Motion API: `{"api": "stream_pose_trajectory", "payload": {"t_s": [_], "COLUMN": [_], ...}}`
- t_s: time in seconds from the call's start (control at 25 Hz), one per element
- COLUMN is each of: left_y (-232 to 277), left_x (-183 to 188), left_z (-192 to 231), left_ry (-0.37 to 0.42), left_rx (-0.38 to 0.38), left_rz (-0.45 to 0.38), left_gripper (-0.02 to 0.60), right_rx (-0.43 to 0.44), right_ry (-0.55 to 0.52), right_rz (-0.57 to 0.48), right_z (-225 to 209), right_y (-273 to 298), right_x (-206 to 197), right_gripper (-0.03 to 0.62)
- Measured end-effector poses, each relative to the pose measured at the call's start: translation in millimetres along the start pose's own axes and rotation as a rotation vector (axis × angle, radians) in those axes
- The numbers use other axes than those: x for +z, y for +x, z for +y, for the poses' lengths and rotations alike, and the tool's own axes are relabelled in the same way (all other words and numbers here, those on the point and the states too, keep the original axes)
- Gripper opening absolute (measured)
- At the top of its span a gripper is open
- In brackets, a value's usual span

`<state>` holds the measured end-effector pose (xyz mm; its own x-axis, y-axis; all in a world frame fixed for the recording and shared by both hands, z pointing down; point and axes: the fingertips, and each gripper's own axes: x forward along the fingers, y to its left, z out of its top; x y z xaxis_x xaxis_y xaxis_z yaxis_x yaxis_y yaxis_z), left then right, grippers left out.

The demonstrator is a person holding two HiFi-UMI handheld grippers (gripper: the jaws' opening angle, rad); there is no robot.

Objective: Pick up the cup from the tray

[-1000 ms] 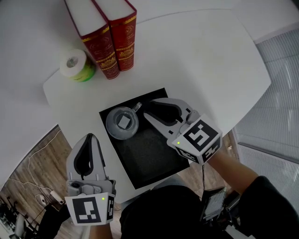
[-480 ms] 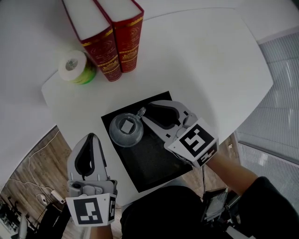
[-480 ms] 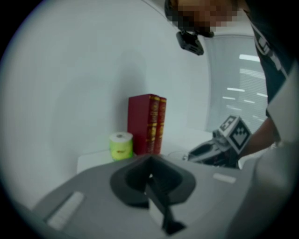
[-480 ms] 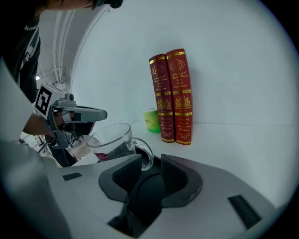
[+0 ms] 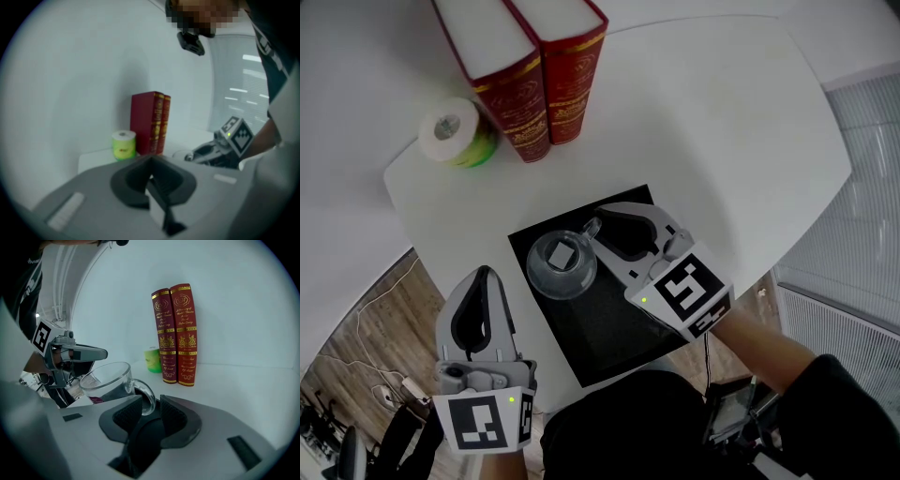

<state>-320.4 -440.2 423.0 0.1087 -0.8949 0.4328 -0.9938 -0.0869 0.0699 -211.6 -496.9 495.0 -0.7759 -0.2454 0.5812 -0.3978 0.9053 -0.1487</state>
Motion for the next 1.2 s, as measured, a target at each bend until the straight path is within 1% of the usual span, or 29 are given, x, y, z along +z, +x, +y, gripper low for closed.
{"api": "stream_pose_trajectory", "payload": {"t_s": [0.48, 0.64, 0.8, 1.2], "left_y": [9, 10, 12, 9], "left_x": [-1, -3, -4, -2], "left_z": [4, 4, 5, 4], "left_ry": [-0.011, -0.012, -0.012, -0.011], "left_rx": [-0.005, -0.006, -0.008, -0.010], "left_rz": [0.011, 0.018, 0.020, 0.017], "left_gripper": [0.003, 0.003, 0.003, 0.003], "right_rx": [-0.004, 0.005, -0.013, -0.004], "right_ry": [-0.006, -0.022, -0.026, -0.017], "right_rz": [0.005, 0.012, 0.013, 0.008], "right_z": [-2, -1, -4, -3], "right_y": [8, 11, 11, 11], "right_x": [2, 1, 0, 1], "right_gripper": [0.108, 0.090, 0.051, 0.048]}}
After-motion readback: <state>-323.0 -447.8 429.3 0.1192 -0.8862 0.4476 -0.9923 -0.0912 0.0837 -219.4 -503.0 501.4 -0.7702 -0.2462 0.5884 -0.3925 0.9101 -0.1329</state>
